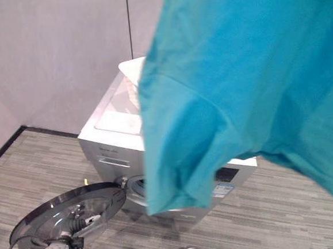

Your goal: Grab the laundry basket,head to the washer,open it,put in the laundry and shut it.

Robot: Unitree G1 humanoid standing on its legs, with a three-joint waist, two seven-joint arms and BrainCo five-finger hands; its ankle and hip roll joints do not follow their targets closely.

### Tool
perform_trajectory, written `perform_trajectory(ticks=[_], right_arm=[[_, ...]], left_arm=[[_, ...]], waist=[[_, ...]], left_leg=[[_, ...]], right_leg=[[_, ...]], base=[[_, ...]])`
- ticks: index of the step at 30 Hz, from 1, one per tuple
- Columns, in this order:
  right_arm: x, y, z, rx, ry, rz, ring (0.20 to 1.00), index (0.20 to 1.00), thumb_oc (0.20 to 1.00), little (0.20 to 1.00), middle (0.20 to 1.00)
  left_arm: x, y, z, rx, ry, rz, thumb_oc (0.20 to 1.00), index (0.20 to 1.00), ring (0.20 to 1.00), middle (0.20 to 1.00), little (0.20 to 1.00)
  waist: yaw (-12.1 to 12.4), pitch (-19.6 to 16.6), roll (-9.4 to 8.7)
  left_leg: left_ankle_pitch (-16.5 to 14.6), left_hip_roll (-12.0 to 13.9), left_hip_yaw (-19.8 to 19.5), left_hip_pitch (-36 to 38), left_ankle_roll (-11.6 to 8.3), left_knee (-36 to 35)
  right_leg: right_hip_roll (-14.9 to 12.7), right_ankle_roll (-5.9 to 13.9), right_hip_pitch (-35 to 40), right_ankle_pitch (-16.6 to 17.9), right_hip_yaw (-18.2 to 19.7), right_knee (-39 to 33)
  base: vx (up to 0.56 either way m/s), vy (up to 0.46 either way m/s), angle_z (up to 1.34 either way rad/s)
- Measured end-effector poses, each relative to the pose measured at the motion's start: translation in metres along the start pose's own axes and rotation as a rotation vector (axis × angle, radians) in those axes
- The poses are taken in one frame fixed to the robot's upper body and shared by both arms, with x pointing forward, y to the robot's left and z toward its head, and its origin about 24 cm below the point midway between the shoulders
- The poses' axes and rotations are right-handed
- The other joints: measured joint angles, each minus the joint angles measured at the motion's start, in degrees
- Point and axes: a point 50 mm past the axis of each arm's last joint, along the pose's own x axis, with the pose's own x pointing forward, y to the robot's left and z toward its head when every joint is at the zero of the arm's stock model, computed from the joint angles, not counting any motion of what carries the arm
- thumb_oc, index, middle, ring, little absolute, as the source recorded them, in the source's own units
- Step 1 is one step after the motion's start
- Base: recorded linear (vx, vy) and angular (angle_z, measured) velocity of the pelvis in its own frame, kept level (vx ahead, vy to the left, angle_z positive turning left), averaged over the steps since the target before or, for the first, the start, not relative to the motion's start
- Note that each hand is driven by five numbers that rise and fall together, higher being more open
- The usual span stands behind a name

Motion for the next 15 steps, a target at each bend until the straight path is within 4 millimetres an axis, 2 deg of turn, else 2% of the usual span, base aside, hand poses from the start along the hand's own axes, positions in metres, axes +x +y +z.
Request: perform_trajectory(ticks=[1, 2, 4, 5, 6, 7, 8, 9, 10, 12, 13, 15], right_arm=[[-0.002, 0.001, 0.005, 0.016, -0.013, -0.008, 0.200, 0.200, 0.200, 0.200, 0.200], [-0.004, 0.004, 0.019, 0.059, -0.048, -0.019, 0.200, 0.200, 0.200, 0.200, 0.200], [-0.009, 0.011, 0.029, 0.081, -0.081, -0.008, 0.200, 0.200, 0.200, 0.200, 0.200], [-0.015, 0.013, 0.026, 0.069, -0.079, -0.004, 0.200, 0.200, 0.200, 0.200, 0.200], [-0.016, 0.013, 0.025, 0.074, -0.066, -0.005, 0.200, 0.200, 0.200, 0.200, 0.200], [-0.014, 0.012, 0.027, 0.089, -0.062, -0.018, 0.200, 0.200, 0.200, 0.200, 0.200], [-0.022, 0.018, 0.030, 0.109, -0.057, -0.021, 0.200, 0.200, 0.200, 0.200, 0.200], [-0.031, 0.027, 0.032, 0.104, -0.071, 0.025, 0.200, 0.200, 0.200, 0.200, 0.200], [-0.045, 0.042, 0.045, 0.150, -0.089, 0.078, 0.200, 0.200, 0.200, 0.200, 0.200], [-0.054, 0.045, 0.059, 0.208, -0.130, 0.089, 0.200, 0.200, 0.200, 0.200, 0.200], [-0.059, 0.045, 0.062, 0.229, -0.136, 0.092, 0.200, 0.200, 0.200, 0.200, 0.200], [-0.069, 0.047, 0.062, 0.259, -0.114, 0.095, 0.200, 0.200, 0.200, 0.200, 0.200]], left_arm=[[-0.001, 0.001, -0.002, 0.000, 0.006, 0.010, 1.000, 1.000, 1.000, 1.000, 1.000], [-0.003, 0.003, -0.006, -0.004, 0.020, 0.018, 1.000, 1.000, 1.000, 1.000, 1.000], [-0.002, 0.003, -0.006, -0.004, 0.024, 0.018, 1.000, 1.000, 1.000, 1.000, 1.000], [0.003, 0.000, 0.003, -0.023, -0.004, 0.018, 1.000, 1.000, 1.000, 1.000, 1.000], [0.004, -0.001, 0.007, -0.037, -0.019, 0.019, 1.000, 1.000, 1.000, 1.000, 1.000], [0.004, -0.012, 0.007, -0.064, -0.021, 0.000, 1.000, 1.000, 1.000, 1.000, 1.000], [0.005, -0.015, 0.010, -0.075, -0.031, -0.005, 1.000, 1.000, 1.000, 1.000, 1.000], [0.006, -0.015, 0.011, -0.073, -0.034, -0.004, 1.000, 1.000, 1.000, 1.000, 1.000], [0.006, -0.012, 0.011, -0.071, -0.035, 0.002, 1.000, 1.000, 1.000, 1.000, 1.000], [0.006, -0.014, 0.012, -0.074, -0.039, -0.001, 1.000, 1.000, 1.000, 1.000, 1.000], [0.006, -0.017, 0.013, -0.072, -0.041, -0.009, 1.000, 1.000, 1.000, 1.000, 1.000], [0.005, -0.018, 0.012, -0.061, -0.037, -0.011, 1.000, 1.000, 1.000, 1.000, 1.000]], waist=[[1.06, -0.29, -0.65], [1.91, -0.27, -1.57], [1.88, -0.17, -2.48], [2.50, -1.12, -5.35], [3.14, -2.28, -7.18], [4.12, -2.24, -4.09], [4.27, -2.03, -4.21], [3.92, -2.20, -5.62], [4.72, -2.79, -7.18], [6.80, -3.01, -7.44], [6.82, -2.67, -6.75], [7.35, -2.08, -6.07]], left_leg=[[0.00, 0.12, 1.63, 0.23, 0.00, 0.14], [-0.03, 0.25, 4.20, 0.87, -0.01, 0.32], [0.21, 0.04, 3.75, -0.97, 0.38, 4.17], [0.97, -0.95, 3.81, -7.44, 3.11, 10.78], [1.05, -2.79, 4.04, -8.26, 3.44, 6.84], [5.79, 0.00, 4.69, -8.55, 7.78, -1.85], [7.68, 1.18, 5.63, -7.72, -0.23, -2.81], [8.24, 0.52, 5.65, -7.07, -0.76, -2.98], [8.26, 0.67, 7.10, -7.28, -0.80, -1.61], [8.52, 1.57, 7.97, -8.55, -0.98, -0.12], [9.04, 2.69, 7.45, -9.01, -1.72, 0.28], [9.61, 3.85, 6.63, -9.35, -2.66, 0.85]], right_leg=[[-0.40, -0.52, 0.68, -1.09, -0.40, 1.48], [-1.18, -1.14, 1.09, -2.49, -1.32, 2.98], [0.26, -2.55, 3.14, -1.69, -1.29, -2.89], [0.69, -4.46, 6.26, -0.44, 0.25, -13.22], [0.07, -4.45, 6.71, -0.47, 1.28, -18.31], [2.58, -4.14, 5.56, -1.94, 1.79, -16.96], [2.42, -2.00, 3.18, -4.95, 0.66, -7.88], [1.43, -0.69, 4.61, -6.74, 0.36, -6.61], [0.71, -1.70, 5.51, -8.21, 0.10, -8.51], [2.44, -5.99, 6.48, -7.17, 1.03, -12.44], [3.49, -6.08, 7.18, -6.39, 0.68, -14.30], [4.97, -7.55, 8.37, -5.01, 0.25, -16.56]], base=[[-0.14, -0.017, -0.89], [-0.16, -0.041, -0.91], [-0.17, -0.064, -0.65], [-0.18, -0.072, -0.70], [-0.12, -0.054, -0.93], [-0.12, -0.082, -0.81], [-0.11, -0.111, -0.48], [-0.21, -0.210, -0.38], [-0.23, -0.216, -0.46], [-0.19, -0.164, -0.46], [-0.15, -0.109, -0.01], [-0.17, -0.125, 0.14]])
